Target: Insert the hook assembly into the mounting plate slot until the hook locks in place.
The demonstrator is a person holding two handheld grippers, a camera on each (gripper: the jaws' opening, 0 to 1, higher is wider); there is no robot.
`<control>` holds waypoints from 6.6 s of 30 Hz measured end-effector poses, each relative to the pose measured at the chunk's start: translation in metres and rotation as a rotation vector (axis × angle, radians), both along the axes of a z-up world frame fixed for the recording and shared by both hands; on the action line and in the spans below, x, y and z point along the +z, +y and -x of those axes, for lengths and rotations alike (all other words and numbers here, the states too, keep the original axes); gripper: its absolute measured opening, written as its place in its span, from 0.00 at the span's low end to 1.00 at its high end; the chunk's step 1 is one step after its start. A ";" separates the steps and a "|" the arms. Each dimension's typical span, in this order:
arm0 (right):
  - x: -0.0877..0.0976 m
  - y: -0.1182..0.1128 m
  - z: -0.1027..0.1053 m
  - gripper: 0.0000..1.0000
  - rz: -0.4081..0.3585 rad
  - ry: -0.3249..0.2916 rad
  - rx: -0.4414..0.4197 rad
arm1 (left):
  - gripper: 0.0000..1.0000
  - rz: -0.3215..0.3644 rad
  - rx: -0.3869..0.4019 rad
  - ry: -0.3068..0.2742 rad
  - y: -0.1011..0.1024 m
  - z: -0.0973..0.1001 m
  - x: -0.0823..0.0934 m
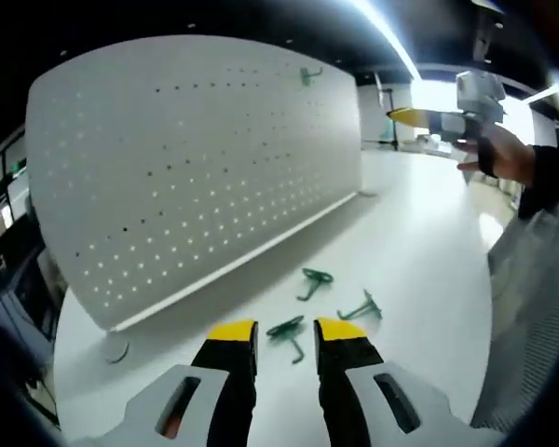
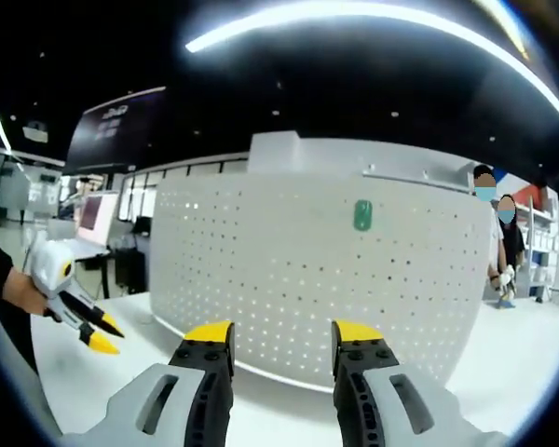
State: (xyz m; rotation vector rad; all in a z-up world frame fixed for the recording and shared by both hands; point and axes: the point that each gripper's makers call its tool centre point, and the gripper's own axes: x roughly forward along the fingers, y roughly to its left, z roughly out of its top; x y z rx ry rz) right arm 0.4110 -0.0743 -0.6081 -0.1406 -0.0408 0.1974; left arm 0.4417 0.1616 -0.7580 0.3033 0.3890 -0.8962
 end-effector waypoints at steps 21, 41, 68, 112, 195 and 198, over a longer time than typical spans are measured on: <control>-0.003 -0.005 0.000 0.42 0.006 0.010 -0.012 | 0.19 -0.118 -0.085 0.048 -0.006 -0.028 -0.049; -0.011 -0.006 -0.002 0.42 0.010 0.039 -0.015 | 0.17 -0.113 -0.118 0.065 -0.017 -0.037 -0.062; -0.019 -0.005 -0.002 0.41 0.003 0.069 -0.009 | 0.15 -0.181 -0.260 -0.039 -0.030 -0.031 -0.049; -0.022 -0.006 -0.004 0.40 -0.010 0.082 -0.011 | 0.06 -0.186 -0.289 -0.003 -0.039 -0.017 -0.061; -0.010 0.063 0.007 0.38 0.082 0.036 0.201 | 0.01 -0.037 -0.163 -0.023 -0.031 -0.003 0.025; -0.008 0.068 0.010 0.38 0.099 0.025 0.217 | 0.01 -0.035 -0.171 -0.030 -0.033 -0.001 0.036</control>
